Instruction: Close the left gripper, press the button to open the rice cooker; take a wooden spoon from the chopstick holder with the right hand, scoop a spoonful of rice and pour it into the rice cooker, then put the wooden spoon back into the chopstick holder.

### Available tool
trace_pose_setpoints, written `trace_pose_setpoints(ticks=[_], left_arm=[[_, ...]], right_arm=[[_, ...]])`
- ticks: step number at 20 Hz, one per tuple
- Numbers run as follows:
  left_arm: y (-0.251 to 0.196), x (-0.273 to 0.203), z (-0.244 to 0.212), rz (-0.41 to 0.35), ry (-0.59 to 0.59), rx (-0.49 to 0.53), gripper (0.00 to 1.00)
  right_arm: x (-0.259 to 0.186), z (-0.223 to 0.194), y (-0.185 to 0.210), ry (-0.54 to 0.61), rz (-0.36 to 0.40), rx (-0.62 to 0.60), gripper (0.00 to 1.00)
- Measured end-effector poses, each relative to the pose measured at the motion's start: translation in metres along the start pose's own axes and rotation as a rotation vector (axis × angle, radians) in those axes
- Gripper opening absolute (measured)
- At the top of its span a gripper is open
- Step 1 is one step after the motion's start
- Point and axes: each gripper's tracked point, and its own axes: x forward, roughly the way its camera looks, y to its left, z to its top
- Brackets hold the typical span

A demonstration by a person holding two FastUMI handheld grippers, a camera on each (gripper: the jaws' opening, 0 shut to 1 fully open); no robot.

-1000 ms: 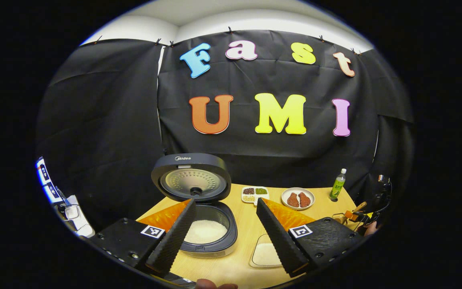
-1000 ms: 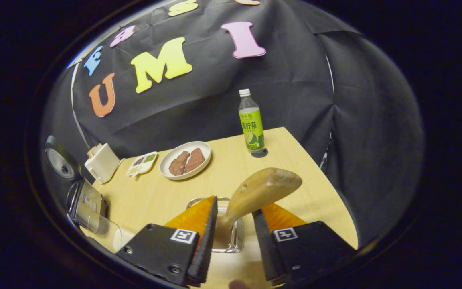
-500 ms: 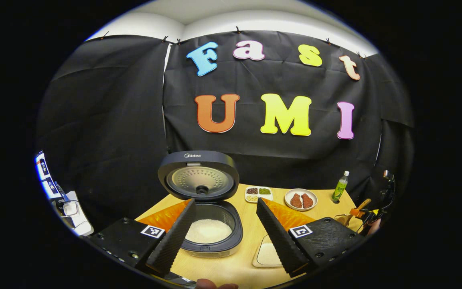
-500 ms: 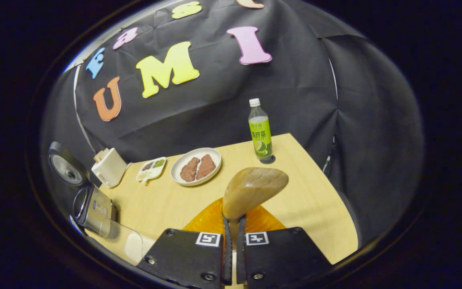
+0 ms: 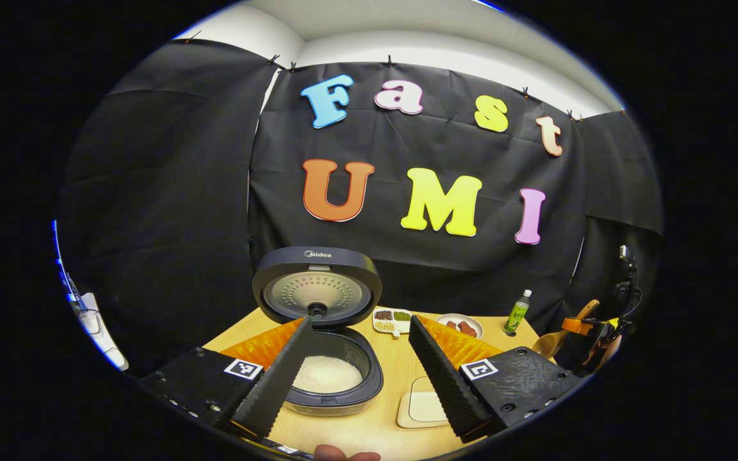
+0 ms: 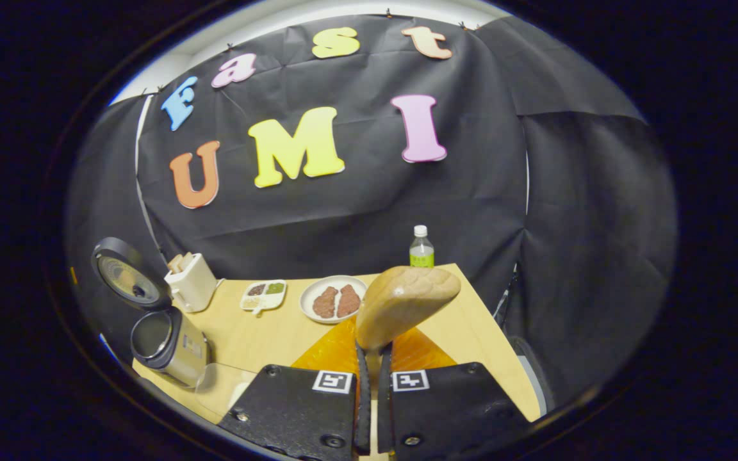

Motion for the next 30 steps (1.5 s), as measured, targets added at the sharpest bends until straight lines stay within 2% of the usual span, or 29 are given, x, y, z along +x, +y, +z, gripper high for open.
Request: trace_pose_setpoints(ticks=[5,8,10,15,21,26,30], left_arm=[[0.048,-0.018,0.005,-0.007,-0.025,0.02,0.95],[0.076,-0.025,-0.002,-0.013,-0.011,0.067,0.95],[0.089,-0.036,-0.002,-0.015,-0.002,0.082,0.95],[0.12,-0.046,-0.004,0.013,0.02,0.061,0.95],[0.138,-0.049,-0.012,0.049,0.051,0.07,0.95],[0.145,-0.049,-0.019,0.079,0.077,0.061,0.95],[0.145,-0.05,-0.018,0.086,0.086,0.073,0.95]], right_arm=[[-0.041,-0.005,0.086,-0.004,0.06,-0.015,0.09],[-0.044,-0.032,0.13,0.022,0.081,-0.054,0.1],[-0.04,-0.06,0.148,0.063,0.061,-0.099,0.09],[-0.013,-0.126,0.17,0.129,0.013,-0.296,0.09],[0.023,-0.175,0.155,0.192,-0.064,-0.423,0.09],[0.042,-0.193,0.155,0.223,-0.09,-0.355,0.09],[0.045,-0.201,0.18,0.233,-0.041,-0.294,0.09]])
